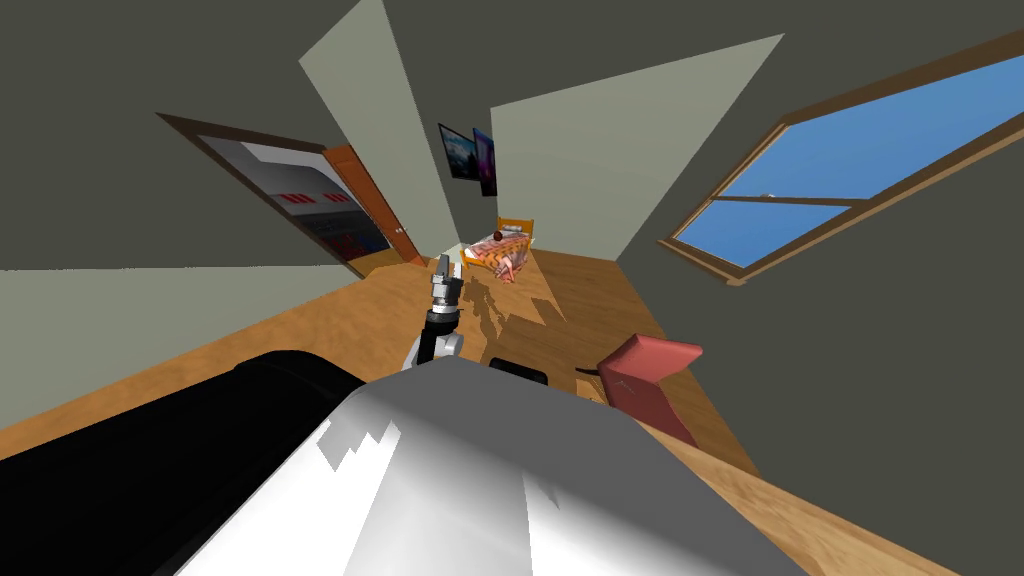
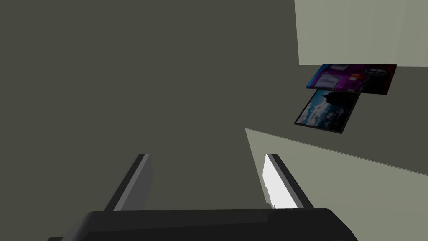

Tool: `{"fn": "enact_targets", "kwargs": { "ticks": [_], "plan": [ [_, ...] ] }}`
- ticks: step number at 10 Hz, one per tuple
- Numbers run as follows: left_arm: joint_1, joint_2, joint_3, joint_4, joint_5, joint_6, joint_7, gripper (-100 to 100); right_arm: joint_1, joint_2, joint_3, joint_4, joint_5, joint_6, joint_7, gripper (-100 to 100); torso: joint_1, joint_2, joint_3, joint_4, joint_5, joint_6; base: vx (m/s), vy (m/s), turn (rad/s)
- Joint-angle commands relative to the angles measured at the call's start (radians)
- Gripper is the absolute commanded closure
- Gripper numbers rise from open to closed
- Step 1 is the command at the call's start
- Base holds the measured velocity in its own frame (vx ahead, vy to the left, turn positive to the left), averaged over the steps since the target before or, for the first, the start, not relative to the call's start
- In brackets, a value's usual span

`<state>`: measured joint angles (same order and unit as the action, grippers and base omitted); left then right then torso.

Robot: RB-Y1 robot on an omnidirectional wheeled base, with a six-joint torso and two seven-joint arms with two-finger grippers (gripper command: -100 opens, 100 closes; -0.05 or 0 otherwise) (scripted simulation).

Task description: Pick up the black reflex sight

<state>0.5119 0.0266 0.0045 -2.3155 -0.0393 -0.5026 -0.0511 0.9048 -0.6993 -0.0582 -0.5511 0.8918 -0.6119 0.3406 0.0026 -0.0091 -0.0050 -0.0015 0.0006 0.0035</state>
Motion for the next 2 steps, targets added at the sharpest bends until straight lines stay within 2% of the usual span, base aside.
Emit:
{"fn": "enact_targets", "kwargs": {
  "ticks": [1, 2],
  "plan": [
    [0.0, 0.0, 0.0, 0.0, 0.0, 0.0, 0.0, 0, 0.0, 0.0, 0.0, 0.0, 0.0, 0.0, 0.0, 100, 0.0, 0.0, 0.0, 0.0, 0.0, 0.0, 0.034, 0.026, -0.015],
    [0.0, 0.0, 0.0, 0.0, 0.0, 0.0, 0.0, 0, 0.001, -0.002, -0.001, -0.001, 0.001, -0.003, -0.003, 0, -0.001, 0.002, 0.001, 0.0, 0.0, 0.0, 0.006, 0.005, 0.002]
  ]
}}
